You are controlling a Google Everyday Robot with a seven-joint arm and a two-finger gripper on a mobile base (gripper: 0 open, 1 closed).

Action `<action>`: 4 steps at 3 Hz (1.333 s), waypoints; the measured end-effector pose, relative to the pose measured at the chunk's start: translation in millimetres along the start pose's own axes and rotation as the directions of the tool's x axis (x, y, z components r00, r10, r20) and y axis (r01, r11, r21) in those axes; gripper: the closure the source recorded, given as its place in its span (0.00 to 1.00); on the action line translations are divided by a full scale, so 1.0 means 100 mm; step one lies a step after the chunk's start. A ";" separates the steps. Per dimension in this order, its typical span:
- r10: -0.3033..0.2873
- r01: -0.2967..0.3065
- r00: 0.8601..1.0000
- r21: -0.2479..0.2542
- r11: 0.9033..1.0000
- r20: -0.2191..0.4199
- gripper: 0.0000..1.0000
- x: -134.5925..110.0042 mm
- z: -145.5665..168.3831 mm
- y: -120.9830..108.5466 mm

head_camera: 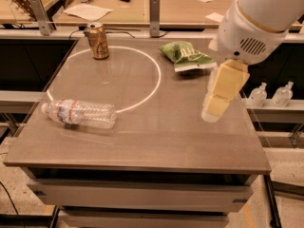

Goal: Place water bottle upright

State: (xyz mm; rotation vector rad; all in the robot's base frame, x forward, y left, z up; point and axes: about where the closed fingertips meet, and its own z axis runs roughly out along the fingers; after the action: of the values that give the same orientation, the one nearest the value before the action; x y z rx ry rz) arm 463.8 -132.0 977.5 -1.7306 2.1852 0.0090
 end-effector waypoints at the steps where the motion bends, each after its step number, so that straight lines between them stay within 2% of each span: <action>1: 0.031 -0.030 0.999 -0.008 1.000 0.044 0.00 -0.25 0.08 0.03; 2: 0.031 -0.030 0.999 -0.008 1.000 0.044 0.00 -0.25 0.08 0.03; 3: 0.046 -0.046 0.999 0.006 0.999 -0.001 0.00 -0.28 0.30 0.05; 4: 0.089 -0.089 0.996 -0.021 0.996 -0.003 0.00 -0.31 0.66 0.07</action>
Offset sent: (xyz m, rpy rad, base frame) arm 0.0024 0.0205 -0.0010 0.0394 0.0038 -0.0100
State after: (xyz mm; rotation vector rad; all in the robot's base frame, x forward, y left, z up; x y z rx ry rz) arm 481.0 -86.7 922.8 -1.6432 2.2705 0.0526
